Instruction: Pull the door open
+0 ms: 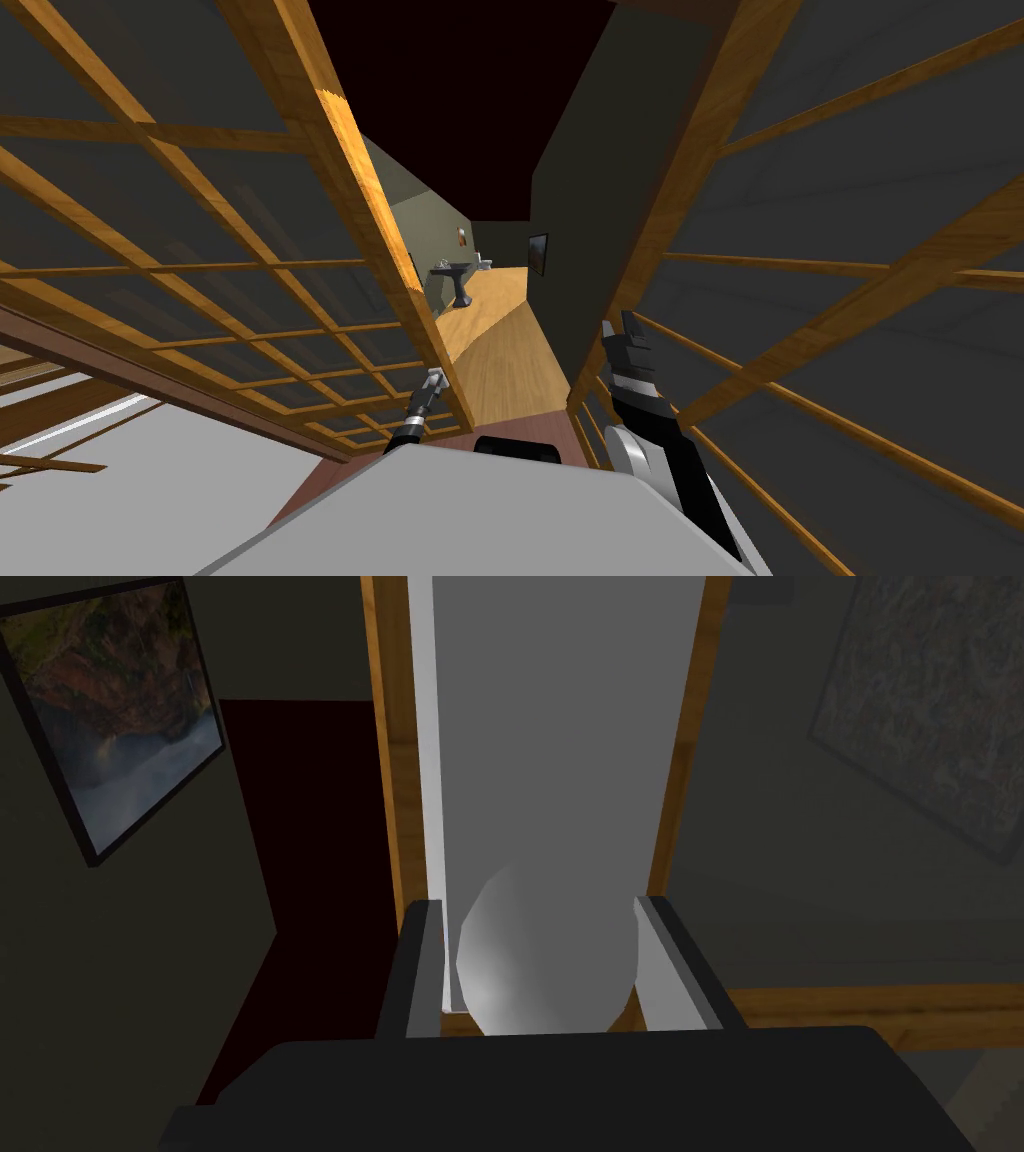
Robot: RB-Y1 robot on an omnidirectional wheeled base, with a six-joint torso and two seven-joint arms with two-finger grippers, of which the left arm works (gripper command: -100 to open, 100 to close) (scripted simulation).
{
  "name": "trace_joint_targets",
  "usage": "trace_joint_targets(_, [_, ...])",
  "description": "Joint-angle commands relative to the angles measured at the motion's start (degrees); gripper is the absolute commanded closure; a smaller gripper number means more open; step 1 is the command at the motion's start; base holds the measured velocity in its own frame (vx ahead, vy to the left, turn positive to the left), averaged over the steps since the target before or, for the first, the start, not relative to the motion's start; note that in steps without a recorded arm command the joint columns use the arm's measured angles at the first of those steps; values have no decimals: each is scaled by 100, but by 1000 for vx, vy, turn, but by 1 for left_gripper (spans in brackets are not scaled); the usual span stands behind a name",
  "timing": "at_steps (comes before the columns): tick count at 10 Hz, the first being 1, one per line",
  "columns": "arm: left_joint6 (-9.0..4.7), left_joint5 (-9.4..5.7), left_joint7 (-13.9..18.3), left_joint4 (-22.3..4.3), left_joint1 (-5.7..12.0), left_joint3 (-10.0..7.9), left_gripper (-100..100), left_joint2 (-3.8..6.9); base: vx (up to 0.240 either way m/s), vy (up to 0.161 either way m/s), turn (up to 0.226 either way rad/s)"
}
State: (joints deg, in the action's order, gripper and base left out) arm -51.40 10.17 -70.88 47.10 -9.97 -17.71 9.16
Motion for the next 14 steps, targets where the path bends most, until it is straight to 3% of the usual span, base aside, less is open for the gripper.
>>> trace_joint_targets(1, [0, 2, 2, 8, 20, 8, 100, -2, -20, 9, -21])
trace_joint_targets(4, [0, 2, 2, 8, 20, 8, 100, -2, -1, 2, -2])
trace_joint_targets(14, [5, -287, 1491, -146, 135, 61, 100, 45, -33, 12, -46])
